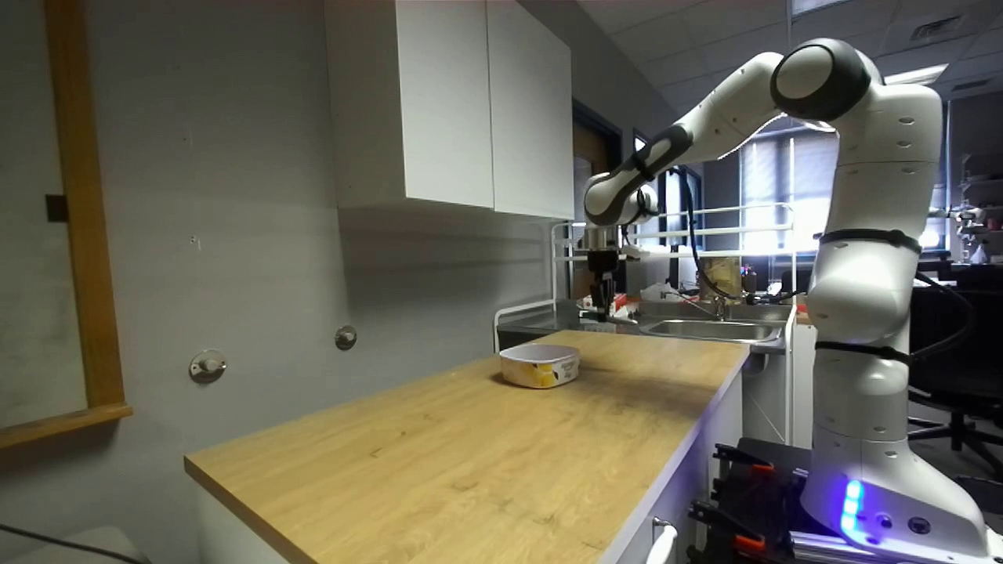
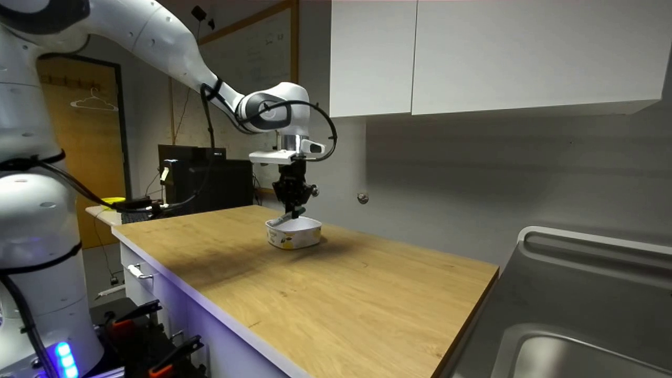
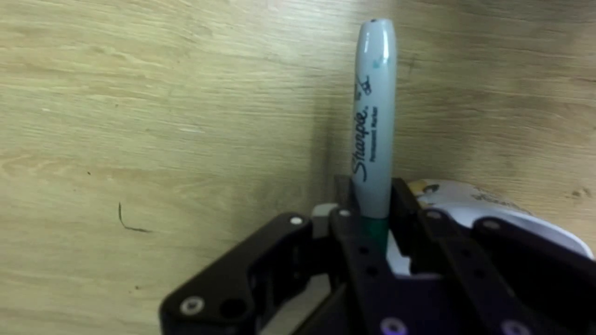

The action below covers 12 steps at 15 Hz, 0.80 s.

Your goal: Put the pen in the bowl

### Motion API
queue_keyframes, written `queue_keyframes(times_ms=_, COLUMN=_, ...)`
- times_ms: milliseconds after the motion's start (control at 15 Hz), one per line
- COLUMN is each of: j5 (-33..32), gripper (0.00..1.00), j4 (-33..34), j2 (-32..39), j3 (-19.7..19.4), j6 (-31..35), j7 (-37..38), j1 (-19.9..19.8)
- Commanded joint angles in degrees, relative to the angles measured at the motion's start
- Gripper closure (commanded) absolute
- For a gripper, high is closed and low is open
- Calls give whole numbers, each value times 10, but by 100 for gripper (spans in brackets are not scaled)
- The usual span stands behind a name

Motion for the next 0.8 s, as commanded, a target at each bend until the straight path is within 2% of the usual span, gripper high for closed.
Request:
queue_keyframes(times_ms=0, j5=-8, gripper=90, j4=-9, j2=-45, j3=24, j6=-18, j7=36, j1=28)
queue_keyframes(times_ms=467, j5=-28, gripper=90, j4=32, j2=-18, j3=72, j6=-27, j7=89, j1=73)
queue_keyframes(times_ms=733, j5=-38, gripper=90, j4=99, j2=37, j3=90, j6=-54, j7=109, j1=88)
